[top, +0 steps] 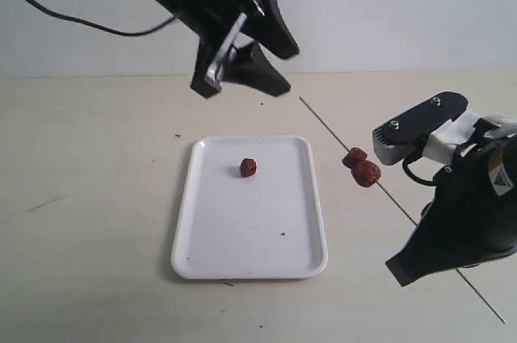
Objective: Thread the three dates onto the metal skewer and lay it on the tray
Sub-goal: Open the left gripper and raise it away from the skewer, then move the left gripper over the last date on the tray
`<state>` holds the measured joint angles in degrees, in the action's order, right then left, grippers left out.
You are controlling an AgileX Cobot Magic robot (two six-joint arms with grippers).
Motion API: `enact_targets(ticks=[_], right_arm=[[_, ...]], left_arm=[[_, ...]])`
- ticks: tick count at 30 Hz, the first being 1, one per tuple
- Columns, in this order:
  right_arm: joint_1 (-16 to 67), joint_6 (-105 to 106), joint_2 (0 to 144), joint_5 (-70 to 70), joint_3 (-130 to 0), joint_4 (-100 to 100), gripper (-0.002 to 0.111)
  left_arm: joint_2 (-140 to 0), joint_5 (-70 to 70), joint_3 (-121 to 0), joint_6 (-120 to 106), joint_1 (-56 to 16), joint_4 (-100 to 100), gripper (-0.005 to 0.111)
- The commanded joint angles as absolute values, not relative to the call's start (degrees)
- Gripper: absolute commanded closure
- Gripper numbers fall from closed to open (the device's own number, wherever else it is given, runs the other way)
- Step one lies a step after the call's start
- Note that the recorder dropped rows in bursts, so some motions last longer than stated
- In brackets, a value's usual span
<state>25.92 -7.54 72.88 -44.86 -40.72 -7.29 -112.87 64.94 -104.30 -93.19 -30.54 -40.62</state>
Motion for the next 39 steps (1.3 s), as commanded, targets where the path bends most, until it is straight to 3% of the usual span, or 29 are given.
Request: enact_targets(ticks=[1,12,21,39], right_arm=[[26.00,-10.78,67.23,-47.15,-40.99,-9.64,0.108],[26.00,-11.84,55.90,-58.25,-40.99,-10.87,0.108],[26.00,-11.69,54.07,-60.75,-40.99,-10.53,0.108],[26.00,-13.20,48.67,-65.43,-40.99,-9.54,0.108]], left_arm=[[-107.16,58.67,-104.12,-83.11,-26.54,-39.30,0.053],[-106.86,56.04,-104.12,-33.96,-24.03,-27.35,0.053],[-114.86,64.83,-104.12,-13.63,-24.03,-25.10,0.053],[-122.61,61.51,-105.38,-18.18,-24.03,-26.41,0.049]])
